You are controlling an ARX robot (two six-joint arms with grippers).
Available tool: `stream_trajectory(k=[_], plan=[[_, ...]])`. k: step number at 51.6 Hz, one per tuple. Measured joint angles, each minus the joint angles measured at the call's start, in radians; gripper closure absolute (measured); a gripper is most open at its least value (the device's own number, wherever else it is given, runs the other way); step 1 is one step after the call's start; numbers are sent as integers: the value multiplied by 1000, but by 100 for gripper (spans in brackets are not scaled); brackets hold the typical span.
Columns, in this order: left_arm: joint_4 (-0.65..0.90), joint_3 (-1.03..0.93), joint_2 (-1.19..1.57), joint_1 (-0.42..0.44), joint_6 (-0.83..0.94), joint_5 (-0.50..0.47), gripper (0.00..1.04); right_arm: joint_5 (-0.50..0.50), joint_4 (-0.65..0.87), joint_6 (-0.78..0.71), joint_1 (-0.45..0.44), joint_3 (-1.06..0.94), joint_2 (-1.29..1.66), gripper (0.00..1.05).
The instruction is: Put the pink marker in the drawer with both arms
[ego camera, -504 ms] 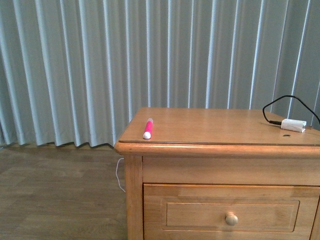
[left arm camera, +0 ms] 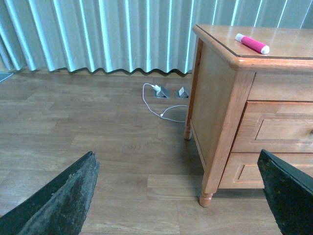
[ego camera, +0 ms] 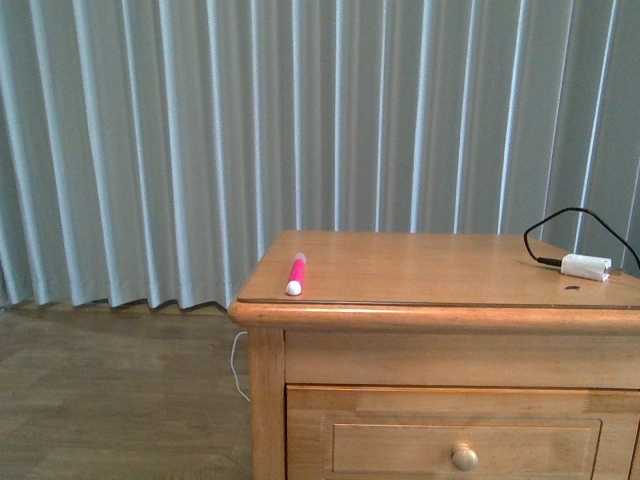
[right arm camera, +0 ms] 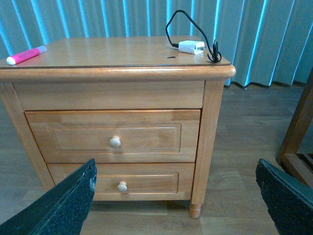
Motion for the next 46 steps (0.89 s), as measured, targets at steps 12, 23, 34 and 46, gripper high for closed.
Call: stream_trajectory(k=[12, 23, 34, 46], plan=[[0, 0, 0, 0, 0, 0, 6, 0, 0, 0, 0, 0, 0, 9], [0, 0, 0, 0, 0, -1, 6, -200, -225, -43, -56, 116, 246, 9], [0, 0, 0, 0, 0, 0, 6, -101, 139, -1, 95, 198, 708, 9], [0, 0, 0, 0, 0, 0, 6, 30, 494, 54, 249, 380, 1276, 9]])
